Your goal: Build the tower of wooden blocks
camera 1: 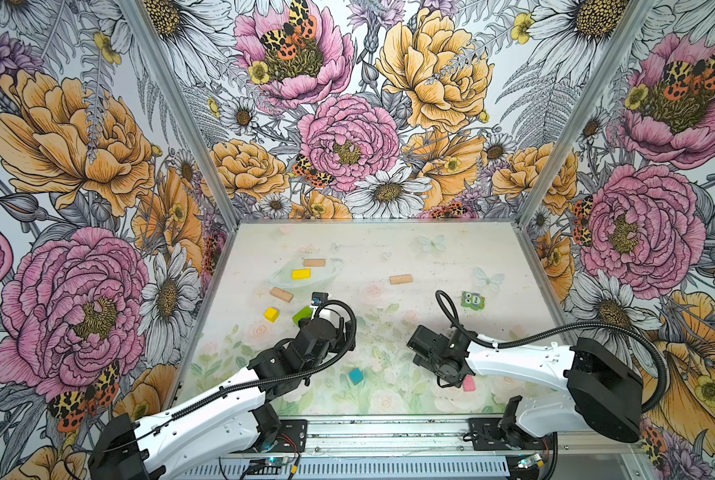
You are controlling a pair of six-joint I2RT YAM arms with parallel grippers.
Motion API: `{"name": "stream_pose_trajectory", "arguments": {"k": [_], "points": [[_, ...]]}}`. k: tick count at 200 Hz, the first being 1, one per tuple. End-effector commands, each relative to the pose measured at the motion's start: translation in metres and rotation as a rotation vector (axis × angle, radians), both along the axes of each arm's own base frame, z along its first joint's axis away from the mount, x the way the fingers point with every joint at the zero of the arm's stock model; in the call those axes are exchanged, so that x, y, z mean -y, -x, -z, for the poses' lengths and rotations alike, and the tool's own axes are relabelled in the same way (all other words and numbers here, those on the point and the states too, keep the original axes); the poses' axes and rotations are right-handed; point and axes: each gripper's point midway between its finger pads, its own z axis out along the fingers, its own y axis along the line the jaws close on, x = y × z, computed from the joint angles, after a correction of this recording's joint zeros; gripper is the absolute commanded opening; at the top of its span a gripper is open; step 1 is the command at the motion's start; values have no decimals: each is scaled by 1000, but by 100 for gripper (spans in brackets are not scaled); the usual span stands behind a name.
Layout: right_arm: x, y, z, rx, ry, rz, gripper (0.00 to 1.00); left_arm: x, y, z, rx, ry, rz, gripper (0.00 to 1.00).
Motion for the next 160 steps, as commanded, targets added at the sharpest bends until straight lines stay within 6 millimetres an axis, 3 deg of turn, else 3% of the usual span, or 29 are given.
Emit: {"name": "stream_pose_trajectory", "arguments": {"k": [1,73,160], "points": [[0,1,4,-4,-3,3,87,0,0,-1,4,6,11,99],[3,-2,4,-4,13,-21,75,-1,-1,1,2,5,5,99],[-26,-28,-10,17,28,-184,72,-5,-2,1,0,5,-11,99]]}}
